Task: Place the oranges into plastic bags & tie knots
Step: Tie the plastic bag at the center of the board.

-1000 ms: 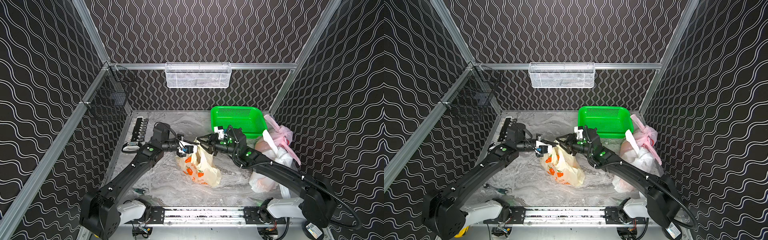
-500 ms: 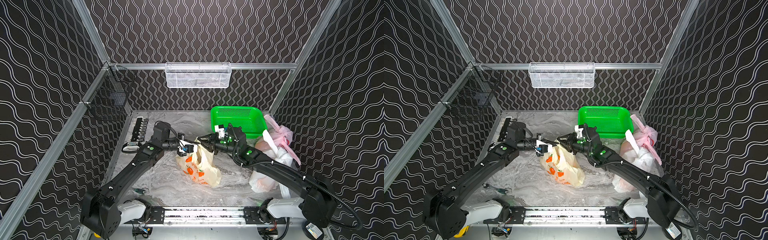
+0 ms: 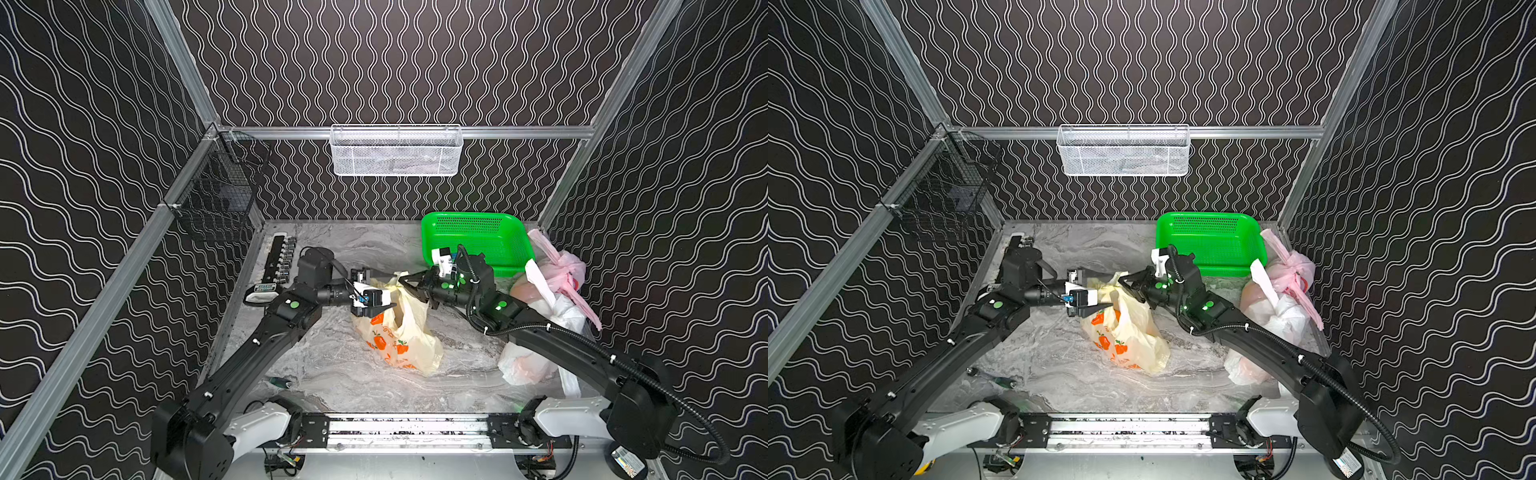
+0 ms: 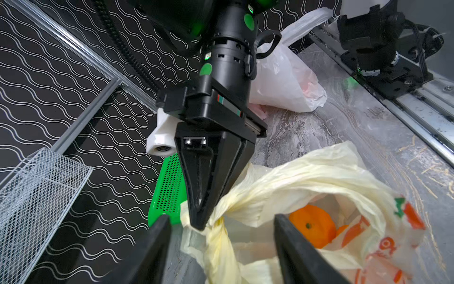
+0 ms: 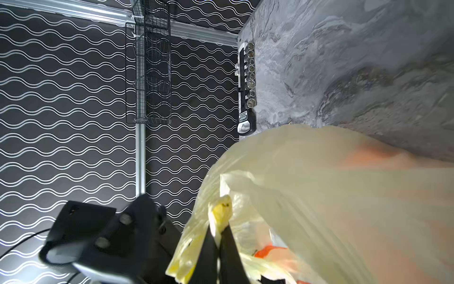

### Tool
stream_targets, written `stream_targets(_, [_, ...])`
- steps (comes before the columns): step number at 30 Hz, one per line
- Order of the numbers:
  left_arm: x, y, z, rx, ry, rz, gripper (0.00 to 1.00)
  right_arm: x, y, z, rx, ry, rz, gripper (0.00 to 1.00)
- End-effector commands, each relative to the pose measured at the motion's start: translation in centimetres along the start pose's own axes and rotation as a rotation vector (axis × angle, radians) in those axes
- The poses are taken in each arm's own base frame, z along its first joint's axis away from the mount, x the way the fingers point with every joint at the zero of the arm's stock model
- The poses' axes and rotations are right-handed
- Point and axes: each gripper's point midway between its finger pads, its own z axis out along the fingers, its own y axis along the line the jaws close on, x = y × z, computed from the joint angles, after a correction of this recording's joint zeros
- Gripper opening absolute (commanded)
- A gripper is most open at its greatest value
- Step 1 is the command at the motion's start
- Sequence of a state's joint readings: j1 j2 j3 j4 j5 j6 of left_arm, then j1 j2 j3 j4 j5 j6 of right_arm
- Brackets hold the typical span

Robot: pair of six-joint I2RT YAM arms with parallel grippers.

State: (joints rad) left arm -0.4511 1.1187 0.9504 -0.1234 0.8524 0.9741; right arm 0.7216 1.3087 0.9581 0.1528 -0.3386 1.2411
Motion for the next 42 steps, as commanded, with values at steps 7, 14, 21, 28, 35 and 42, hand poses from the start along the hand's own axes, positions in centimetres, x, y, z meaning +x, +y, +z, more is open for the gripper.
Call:
stream_targets(7, [-1.5, -1.6, -4.3, -0.138, 0.086, -0.175, 0.77, 0.1, -0.5, 0.0, 0.011, 0.001, -0.023, 0.0])
stream_targets(14, [2.6, -4.9, -7.1, -0.304, 0.236, -0.417, 0.7, -0.2, 0.1, -0.1, 0.027, -0.008, -0.083, 0.0])
stream_targets(21, [4.4, -4.3, -5.6, -0.311, 0.234, -0.553, 0.65, 0.3, 0.0, 0.3, 0.02, 0.02, -0.08, 0.0])
stream_targets(28, [3.8, -3.0, -4.1, -0.287, 0.134, -0.623, 0.64, 0.4, 0.1, 0.2, 0.016, 0.027, -0.091, 0.0])
stream_targets(35, [5.0, -2.0, -3.8, -0.298, 0.122, -0.676, 0.63, 0.5, 0.0, 0.4, 0.021, 0.037, -0.099, 0.0])
stream_targets(42, [6.1, -1.5, -4.4, -0.341, 0.136, -0.699, 0.63, 0.6, 0.9, 0.4, -0.004, 0.045, -0.11, 0.0])
